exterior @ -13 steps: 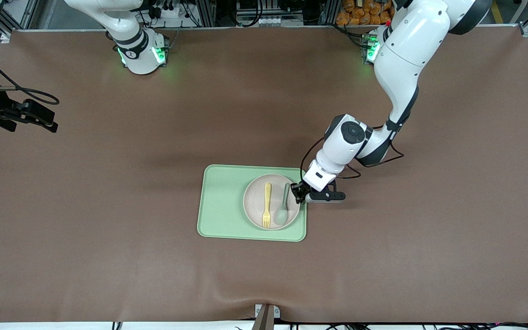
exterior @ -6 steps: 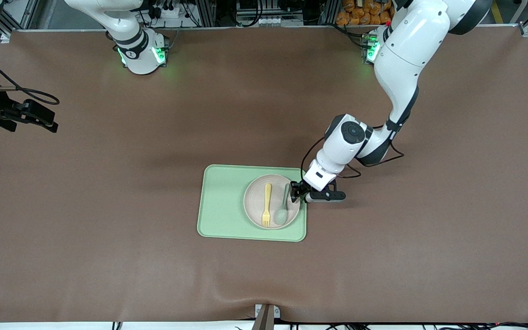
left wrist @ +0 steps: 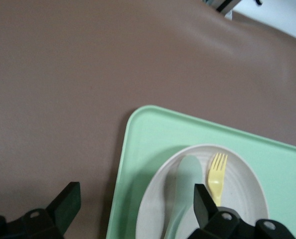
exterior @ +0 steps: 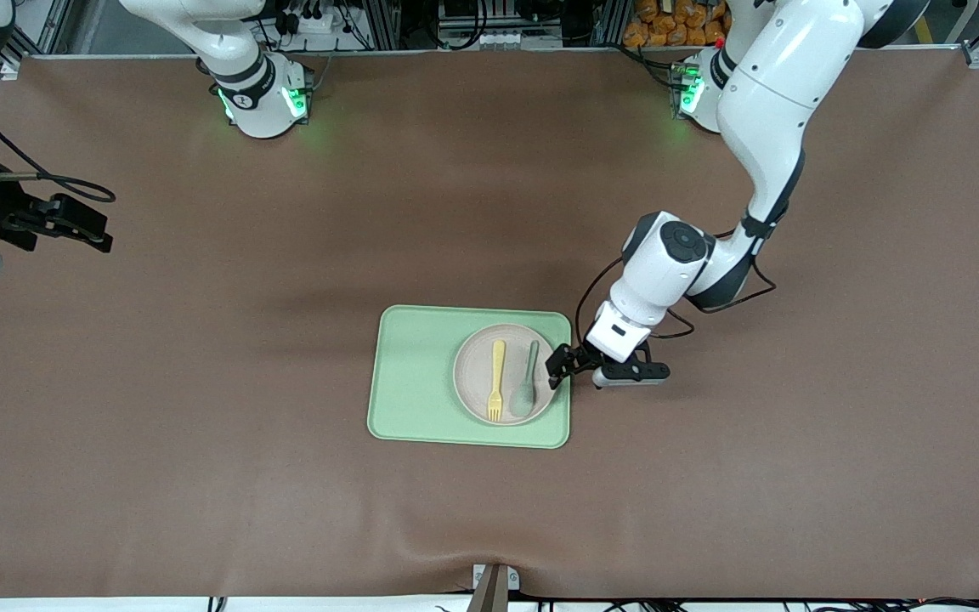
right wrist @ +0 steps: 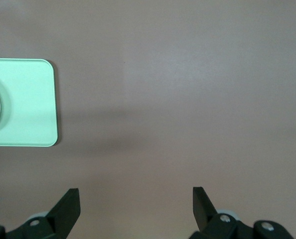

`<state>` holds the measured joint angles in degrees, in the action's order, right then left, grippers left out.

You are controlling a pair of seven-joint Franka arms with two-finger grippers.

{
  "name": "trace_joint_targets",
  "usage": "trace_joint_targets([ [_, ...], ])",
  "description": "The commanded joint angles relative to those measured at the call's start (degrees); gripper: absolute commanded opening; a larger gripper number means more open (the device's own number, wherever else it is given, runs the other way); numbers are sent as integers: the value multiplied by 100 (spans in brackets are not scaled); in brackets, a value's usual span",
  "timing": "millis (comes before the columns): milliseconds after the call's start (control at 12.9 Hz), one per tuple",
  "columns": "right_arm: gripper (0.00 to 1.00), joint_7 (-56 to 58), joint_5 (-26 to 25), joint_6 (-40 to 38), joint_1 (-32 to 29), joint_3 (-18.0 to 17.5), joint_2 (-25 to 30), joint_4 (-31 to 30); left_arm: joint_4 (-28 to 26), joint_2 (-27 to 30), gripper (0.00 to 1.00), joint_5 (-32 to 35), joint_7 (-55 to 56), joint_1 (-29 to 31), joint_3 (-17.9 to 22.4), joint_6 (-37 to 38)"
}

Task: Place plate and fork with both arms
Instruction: 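Open the left gripper and lift it away from the plate, then reach the right gripper over the yellow fork while the left gripper withdraws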

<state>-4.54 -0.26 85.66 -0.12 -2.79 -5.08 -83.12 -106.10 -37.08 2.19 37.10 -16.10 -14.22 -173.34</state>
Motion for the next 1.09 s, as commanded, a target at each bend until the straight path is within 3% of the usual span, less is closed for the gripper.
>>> trace_joint_targets([
  [0,100,58,-45,3,-23,-28,-2,173,-130,359,100,62,87,168,-19,255],
  [466,100,137,210,265,47,-63,-124,174,27,1185,100,97,-1,906,-45,1802],
  [777,100,41,228,757,450,-142,-580,174,712,1282,100,124,-552,1117,-45,3179],
  [1010,100,67,596,1205,635,-151,-1194,383,836,1571,100,124,-870,1276,-45,3920],
])
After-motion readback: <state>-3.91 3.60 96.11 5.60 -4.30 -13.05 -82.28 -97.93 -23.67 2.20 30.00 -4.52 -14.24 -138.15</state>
